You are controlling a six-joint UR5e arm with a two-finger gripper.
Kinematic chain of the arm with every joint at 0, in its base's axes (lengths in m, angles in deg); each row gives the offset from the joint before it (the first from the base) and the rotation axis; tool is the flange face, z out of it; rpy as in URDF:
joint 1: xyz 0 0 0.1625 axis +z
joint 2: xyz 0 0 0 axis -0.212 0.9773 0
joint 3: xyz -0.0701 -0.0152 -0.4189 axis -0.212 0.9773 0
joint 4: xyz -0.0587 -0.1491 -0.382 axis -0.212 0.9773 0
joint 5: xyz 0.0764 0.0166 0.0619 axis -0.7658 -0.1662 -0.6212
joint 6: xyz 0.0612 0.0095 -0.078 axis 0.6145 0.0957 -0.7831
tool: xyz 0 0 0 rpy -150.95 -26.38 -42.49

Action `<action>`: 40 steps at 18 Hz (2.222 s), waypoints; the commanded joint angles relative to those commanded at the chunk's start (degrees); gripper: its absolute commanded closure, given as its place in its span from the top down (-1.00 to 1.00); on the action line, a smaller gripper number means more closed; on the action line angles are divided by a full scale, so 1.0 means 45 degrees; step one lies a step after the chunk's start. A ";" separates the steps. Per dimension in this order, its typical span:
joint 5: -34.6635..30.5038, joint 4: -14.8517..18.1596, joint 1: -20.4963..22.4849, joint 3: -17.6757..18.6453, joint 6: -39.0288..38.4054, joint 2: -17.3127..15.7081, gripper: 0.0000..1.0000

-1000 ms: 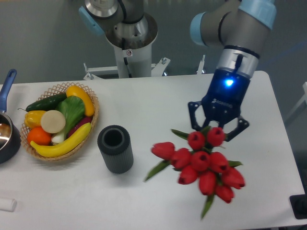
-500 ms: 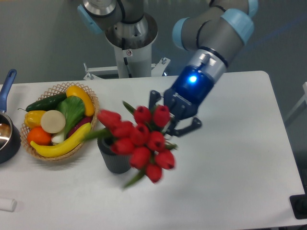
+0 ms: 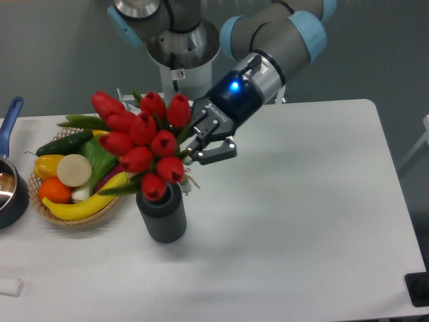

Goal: Insert the flowers into the vase
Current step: 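Raise the tulips and position their stems above the vase opening, then lower the tulip stems down into the dark grey vase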

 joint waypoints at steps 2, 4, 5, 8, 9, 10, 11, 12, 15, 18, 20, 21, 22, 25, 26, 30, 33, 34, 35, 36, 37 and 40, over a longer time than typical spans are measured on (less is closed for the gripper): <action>0.0000 0.0000 -0.0039 0.0234 0.0020 -0.0019 -0.41; 0.0000 0.0000 -0.0097 0.0507 0.0039 -0.0058 -0.41; -0.0019 0.0000 -0.0195 0.0566 0.0058 -0.0059 -0.41; -0.0019 0.0000 -0.0235 0.0567 0.0253 0.0155 -0.41; -0.0019 0.0000 -0.0235 0.0586 0.0293 0.0253 -0.41; -0.0019 0.0000 -0.0235 0.0567 0.0293 0.0293 -0.41; -0.0019 0.0000 -0.0235 0.0586 0.0332 0.0332 -0.41; -0.0019 0.0000 -0.0235 0.0587 0.0409 0.0409 -0.41; -0.0019 0.0020 -0.0254 0.0645 0.0508 0.0527 -0.40; -0.0019 0.0019 -0.0235 0.0743 0.0682 0.0780 -0.39; -0.0039 0.0020 -0.0254 0.0762 0.0781 0.0975 -0.38; -0.0039 0.0020 -0.0254 0.0762 0.0781 0.1054 -0.37; -0.0058 0.0039 -0.0235 0.0801 0.0801 0.1093 -0.37; -0.0117 0.0020 -0.0254 0.1035 0.0879 0.1308 -0.37; -0.0117 0.0039 -0.0235 0.1055 0.0898 0.1367 -0.37; -0.0117 0.0039 -0.0254 0.1153 0.1230 0.1425 -0.37; -0.0137 0.0039 -0.0274 0.1289 0.1445 0.1621 -0.37; -0.0137 0.0039 -0.0274 0.1367 0.1523 0.1640 -0.36; -0.0156 0.0039 -0.0274 0.1464 0.1543 0.1660 -0.36; -0.0156 0.0039 -0.0255 0.1562 0.1582 0.1660 -0.36; -0.0156 0.0039 -0.0254 0.1698 0.1737 0.1660 -0.36; -0.0156 0.0058 -0.0254 0.2051 0.2595 0.1757 -0.36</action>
